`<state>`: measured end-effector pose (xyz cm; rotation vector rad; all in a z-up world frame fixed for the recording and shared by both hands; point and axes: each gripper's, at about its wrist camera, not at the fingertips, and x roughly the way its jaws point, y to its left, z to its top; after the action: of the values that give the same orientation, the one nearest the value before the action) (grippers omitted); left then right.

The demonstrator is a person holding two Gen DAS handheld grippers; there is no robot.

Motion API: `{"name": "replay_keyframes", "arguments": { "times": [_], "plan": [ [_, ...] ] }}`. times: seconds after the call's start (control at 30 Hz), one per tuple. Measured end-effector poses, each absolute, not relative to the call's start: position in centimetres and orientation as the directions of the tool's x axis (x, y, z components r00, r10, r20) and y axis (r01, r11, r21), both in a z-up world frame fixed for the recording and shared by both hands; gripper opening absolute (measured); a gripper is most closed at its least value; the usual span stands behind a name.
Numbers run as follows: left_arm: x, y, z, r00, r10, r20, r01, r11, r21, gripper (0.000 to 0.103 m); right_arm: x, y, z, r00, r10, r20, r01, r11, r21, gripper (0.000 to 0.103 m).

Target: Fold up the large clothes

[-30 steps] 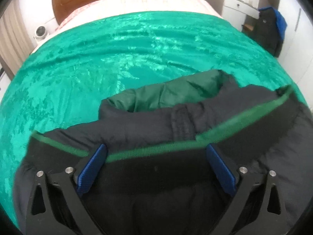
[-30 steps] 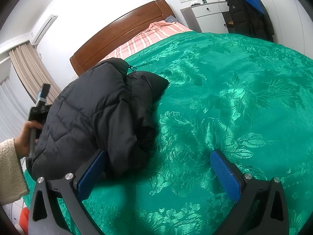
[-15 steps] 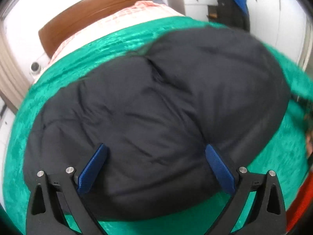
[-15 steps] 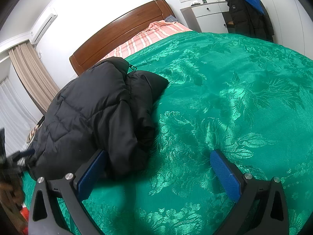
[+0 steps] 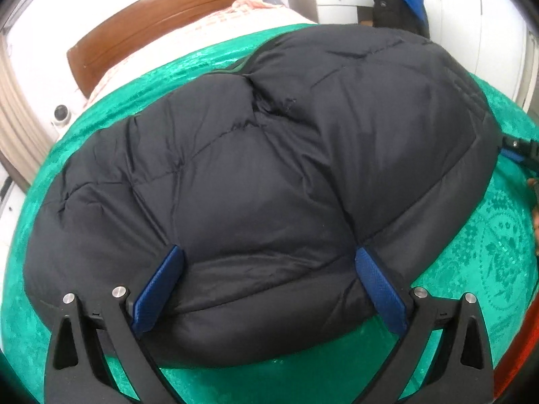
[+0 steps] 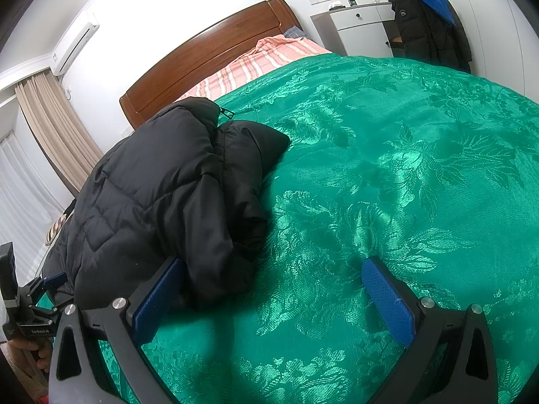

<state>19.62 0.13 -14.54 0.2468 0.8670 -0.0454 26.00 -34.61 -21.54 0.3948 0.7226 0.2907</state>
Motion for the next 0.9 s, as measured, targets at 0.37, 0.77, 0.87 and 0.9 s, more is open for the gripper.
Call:
{"name": "replay_keyframes", "arguments": {
  "times": [0.37, 0.77, 0.87, 0.9],
  "plan": [
    [19.3, -1.8, -15.6, 0.656, 0.087, -0.75, 0.14, 0.962, 0.234, 0.103, 26.0, -34.6, -21.6, 0.716, 0.388, -0.581, -0.121, 0.888, 0.444, 0.103],
    [16.9, -3.3, -16.1, 0.638, 0.113, -0.762, 0.151, 0.952, 0.267, 0.103, 26.0, -34.6, -21.6, 0.716, 0.39, -0.58, -0.121, 0.887, 0.446, 0.103],
    [15.3, -3.9, -15.7, 0.615, 0.108, -0.781, 0.177, 0.946, 0.271, 0.102, 26.0, -34.6, -21.6, 0.715, 0.395, -0.577, -0.123, 0.883, 0.452, 0.103],
    [14.7, -3.9, -15.5, 0.611, 0.098, -0.785, 0.185, 0.947, 0.262, 0.102, 26.1, -34.6, -21.6, 0.715, 0.396, -0.576, -0.123, 0.882, 0.454, 0.103]
  ]
}}
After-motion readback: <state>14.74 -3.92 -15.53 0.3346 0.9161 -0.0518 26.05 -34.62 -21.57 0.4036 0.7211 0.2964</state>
